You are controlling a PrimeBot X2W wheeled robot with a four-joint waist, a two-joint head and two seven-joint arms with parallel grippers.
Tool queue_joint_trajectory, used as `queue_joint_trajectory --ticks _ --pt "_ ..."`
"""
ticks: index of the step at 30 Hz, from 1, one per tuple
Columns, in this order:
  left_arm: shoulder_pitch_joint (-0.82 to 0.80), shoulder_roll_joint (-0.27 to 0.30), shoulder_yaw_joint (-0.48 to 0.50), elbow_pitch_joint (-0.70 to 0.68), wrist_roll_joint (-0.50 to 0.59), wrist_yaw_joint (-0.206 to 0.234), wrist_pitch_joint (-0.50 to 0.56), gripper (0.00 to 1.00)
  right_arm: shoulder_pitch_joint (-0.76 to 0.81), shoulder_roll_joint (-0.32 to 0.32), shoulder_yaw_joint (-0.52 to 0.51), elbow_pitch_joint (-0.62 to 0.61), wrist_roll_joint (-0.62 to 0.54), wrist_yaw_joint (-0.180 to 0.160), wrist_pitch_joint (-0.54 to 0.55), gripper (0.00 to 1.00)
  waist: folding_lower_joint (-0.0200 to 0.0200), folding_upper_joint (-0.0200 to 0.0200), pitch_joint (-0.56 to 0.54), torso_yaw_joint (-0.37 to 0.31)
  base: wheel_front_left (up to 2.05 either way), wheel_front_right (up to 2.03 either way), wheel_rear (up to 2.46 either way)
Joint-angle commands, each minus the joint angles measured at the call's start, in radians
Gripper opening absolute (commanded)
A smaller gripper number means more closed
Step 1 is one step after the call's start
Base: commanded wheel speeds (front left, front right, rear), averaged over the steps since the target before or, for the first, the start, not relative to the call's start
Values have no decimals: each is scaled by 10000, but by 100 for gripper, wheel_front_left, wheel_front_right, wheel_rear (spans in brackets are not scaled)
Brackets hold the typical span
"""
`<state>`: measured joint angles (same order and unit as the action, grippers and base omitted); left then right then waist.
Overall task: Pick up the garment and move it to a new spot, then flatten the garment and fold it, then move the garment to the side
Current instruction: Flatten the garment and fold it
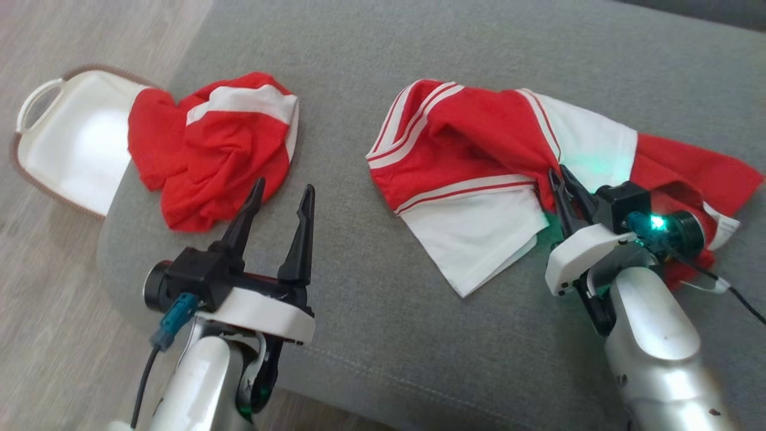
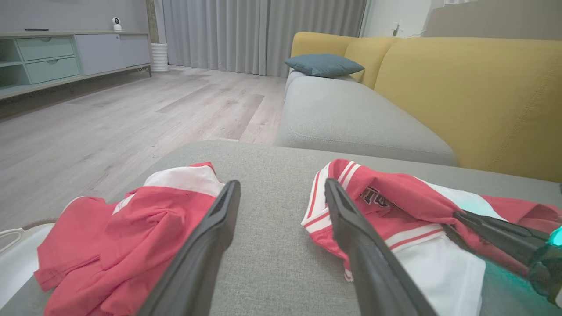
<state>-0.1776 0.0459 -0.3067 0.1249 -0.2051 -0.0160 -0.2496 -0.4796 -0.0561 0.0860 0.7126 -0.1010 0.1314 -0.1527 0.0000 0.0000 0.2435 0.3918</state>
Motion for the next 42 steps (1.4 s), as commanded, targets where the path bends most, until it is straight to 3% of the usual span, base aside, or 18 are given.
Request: queue_joint_trajectory --ticks 1,6,13,17,22,23,24,31,42 --pt "-312 44 355 -299 0 91 -122 100 -322 59 178 -360 16 -7 -167 0 0 0 -157 -131 0 0 0" --pt "-284 44 214 -331 -70 126 -122 100 -785 59 -341 -956 -389 -7 -89 0 0 0 -373 -268 0 0 0" --pt "-422 44 -159 -542 -369 195 -122 100 -2661 -156 -720 -1621 -2023 -7 920 0 0 0 62 -2 0 0 0" --pt "-532 44 -280 -586 -541 226 -122 100 -3653 -655 -349 -1270 -2385 -7 1294 0 0 0 371 226 0 0 0" --pt "-702 44 -399 -558 -704 240 -122 100 -5078 -1525 555 327 -2541 -7 1741 0 0 0 718 545 0 0 0" --pt "-728 44 -403 -547 -725 245 -122 100 -5310 -1660 652 653 -2566 -7 1778 15 0 0 755 583 0 0 0" --pt "-752 44 -409 -537 -738 246 -122 100 -5510 -1754 752 927 -2613 -7 1736 100 0 0 784 611 0 0 0" --pt "-707 43 -213 -386 -581 266 -122 100 -5729 -1464 114 1982 -2621 -7 749 100 0 0 376 308 0 0 0" --pt "-231 43 183 -398 -258 261 -122 100 -2707 -116 -2217 695 -2258 -7 -871 100 0 0 -1221 -1136 0 0 0"
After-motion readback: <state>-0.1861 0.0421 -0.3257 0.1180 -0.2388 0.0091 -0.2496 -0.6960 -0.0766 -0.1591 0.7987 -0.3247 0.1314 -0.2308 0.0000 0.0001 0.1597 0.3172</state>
